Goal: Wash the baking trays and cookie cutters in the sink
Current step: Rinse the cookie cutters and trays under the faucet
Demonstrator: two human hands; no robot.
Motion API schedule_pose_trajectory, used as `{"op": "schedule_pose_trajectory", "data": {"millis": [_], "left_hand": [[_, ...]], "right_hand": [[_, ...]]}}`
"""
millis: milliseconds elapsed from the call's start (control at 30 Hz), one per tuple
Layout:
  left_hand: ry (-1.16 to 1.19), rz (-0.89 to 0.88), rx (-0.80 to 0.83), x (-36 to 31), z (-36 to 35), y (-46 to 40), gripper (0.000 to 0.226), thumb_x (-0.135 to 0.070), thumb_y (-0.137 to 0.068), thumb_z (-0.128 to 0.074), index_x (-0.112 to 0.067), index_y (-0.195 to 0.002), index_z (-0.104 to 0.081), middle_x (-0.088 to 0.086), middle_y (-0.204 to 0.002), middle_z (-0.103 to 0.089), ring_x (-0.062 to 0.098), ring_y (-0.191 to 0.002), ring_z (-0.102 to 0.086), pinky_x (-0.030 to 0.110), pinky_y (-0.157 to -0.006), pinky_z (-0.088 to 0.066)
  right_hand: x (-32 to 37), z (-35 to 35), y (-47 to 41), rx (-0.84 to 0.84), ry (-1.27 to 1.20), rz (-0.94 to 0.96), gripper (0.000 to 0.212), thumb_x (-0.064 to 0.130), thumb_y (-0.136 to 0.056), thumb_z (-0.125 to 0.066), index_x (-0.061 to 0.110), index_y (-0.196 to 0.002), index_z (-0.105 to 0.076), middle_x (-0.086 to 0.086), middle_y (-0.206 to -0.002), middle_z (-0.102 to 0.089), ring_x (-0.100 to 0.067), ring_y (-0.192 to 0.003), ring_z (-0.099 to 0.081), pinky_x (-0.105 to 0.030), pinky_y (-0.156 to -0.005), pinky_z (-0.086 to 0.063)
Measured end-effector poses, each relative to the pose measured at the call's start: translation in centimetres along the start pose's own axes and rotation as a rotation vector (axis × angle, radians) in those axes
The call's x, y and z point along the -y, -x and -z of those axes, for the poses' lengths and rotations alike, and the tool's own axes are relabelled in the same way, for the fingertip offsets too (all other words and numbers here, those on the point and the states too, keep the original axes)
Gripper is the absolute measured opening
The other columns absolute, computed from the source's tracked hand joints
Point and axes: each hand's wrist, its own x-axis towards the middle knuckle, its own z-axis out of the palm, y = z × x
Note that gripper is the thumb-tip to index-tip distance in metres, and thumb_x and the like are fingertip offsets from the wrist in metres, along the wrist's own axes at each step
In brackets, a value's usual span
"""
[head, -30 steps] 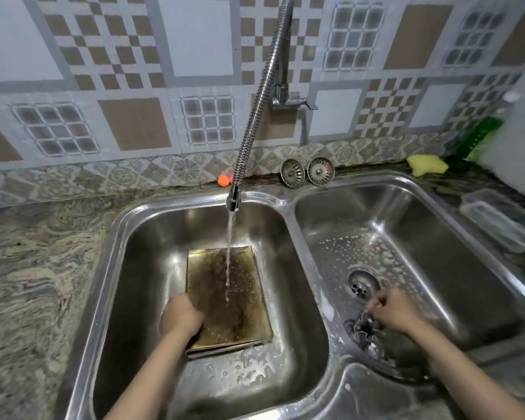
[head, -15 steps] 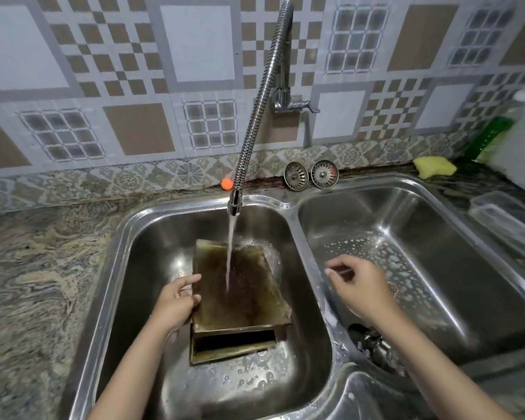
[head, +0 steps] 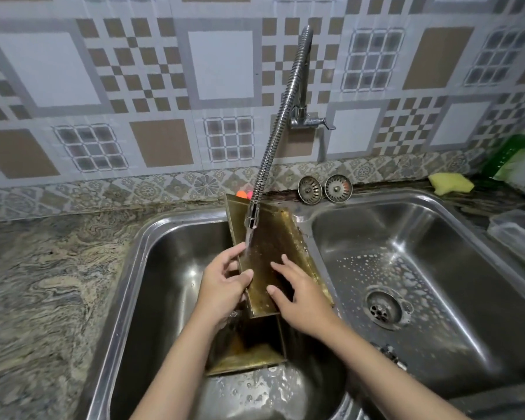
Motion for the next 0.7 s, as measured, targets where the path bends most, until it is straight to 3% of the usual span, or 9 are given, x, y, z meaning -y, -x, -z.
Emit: {"op": "schedule_pose_trajectory", "data": {"millis": [67, 167, 267, 333, 433, 533, 633, 700], "left_hand": [[0.036, 0.009, 0.008, -0.1, -0.3, 0.2, 0.05, 0.005, -0.085, -0.062, -0.039, -0.109, -0.061, 0.017, -0.112, -0.063, 0.022, -0.076, -0.06, 0.038, -0.064, -0.054], [0.11, 0.048, 0.019, -0.1, -0.7, 0.8, 0.048, 0.008, -0.085, -0.06, -0.03, -0.115, -0.06, 0.006, -0.096, -0.059, 0.005, -0.058, -0.056, 0.02, -0.045, -0.043], [0.124, 0.071, 0.008, -0.1, -0.8, 1.0, 0.049, 0.01, -0.085, -0.058, -0.022, -0.123, -0.058, 0.002, -0.093, -0.057, -0.008, -0.051, -0.056, 0.014, -0.049, -0.044], [0.156, 0.094, 0.007, -0.5, -0.4, 1.1, 0.051, 0.009, -0.085, -0.059, -0.024, -0.124, -0.059, 0.005, -0.097, -0.055, -0.004, -0.051, -0.055, 0.016, -0.046, -0.043], [0.209, 0.095, 0.042, -0.8, 0.1, 1.2, 0.051, 0.009, -0.085, -0.059, -0.03, -0.116, -0.063, 0.019, -0.104, -0.058, 0.012, -0.062, -0.057, 0.022, -0.045, -0.041], [0.238, 0.091, 0.056, -0.6, -0.3, 1.0, 0.05, 0.009, -0.085, -0.059, -0.03, -0.117, -0.063, 0.019, -0.106, -0.057, 0.009, -0.068, -0.061, 0.022, -0.053, -0.049], [0.381, 0.167, 0.004, -0.2, -0.2, 0.4, 0.049, 0.01, -0.087, -0.055, -0.024, -0.121, -0.061, 0.012, -0.104, -0.061, 0.012, -0.081, -0.062, 0.024, -0.061, -0.055], [0.5, 0.211, -0.044, 0.3, 0.8, 0.1, 0.049, 0.013, -0.088, -0.05, -0.016, -0.126, -0.057, 0.009, -0.089, -0.07, 0.016, -0.081, -0.068, 0.031, -0.063, -0.059]], "right_hand": [[-0.9, 0.0, -1.1, -0.009, 0.0, -0.101, 0.059, 0.04, -0.095, -0.05, 0.022, -0.148, -0.032, 0.0, -0.158, -0.02, -0.011, -0.14, -0.03, -0.028, -0.116, -0.02], [-1.5, -0.1, -2.2, 0.012, -0.007, -0.212, 0.061, 0.043, -0.097, -0.045, 0.02, -0.15, -0.026, -0.001, -0.159, -0.016, -0.014, -0.147, -0.012, -0.031, -0.119, -0.013], [-0.7, -0.6, -1.9, 0.12, -0.038, -0.018, 0.057, 0.037, -0.098, -0.047, 0.026, -0.15, -0.027, 0.008, -0.158, -0.014, -0.007, -0.146, -0.007, -0.025, -0.117, -0.009], [-0.7, -0.5, -2.1, 0.177, -0.057, 0.063, 0.055, 0.036, -0.098, -0.047, 0.028, -0.149, -0.028, 0.012, -0.157, -0.014, -0.003, -0.145, -0.007, -0.024, -0.117, -0.009], [-1.8, 0.4, -4.4, 0.094, 0.007, -0.054, 0.06, 0.042, -0.097, -0.045, 0.021, -0.15, -0.024, 0.004, -0.159, -0.012, -0.011, -0.147, -0.007, -0.035, -0.121, -0.01], [-1.1, 0.7, -5.8, 0.058, 0.091, -0.122, 0.061, 0.042, -0.099, -0.039, 0.018, -0.152, -0.019, 0.001, -0.16, -0.005, -0.016, -0.148, -0.001, -0.039, -0.12, -0.006], [1.2, 0.0, -4.8, 0.276, 0.098, 0.123, 0.055, 0.034, -0.1, -0.041, 0.027, -0.151, -0.021, 0.008, -0.16, -0.005, -0.009, -0.147, 0.002, -0.043, -0.118, -0.001], [1.0, 0.8, -4.6, 0.411, 0.174, 0.176, 0.055, 0.036, -0.099, -0.042, 0.03, -0.15, -0.023, 0.009, -0.159, -0.008, -0.006, -0.146, -0.001, -0.039, -0.119, -0.003]]}}
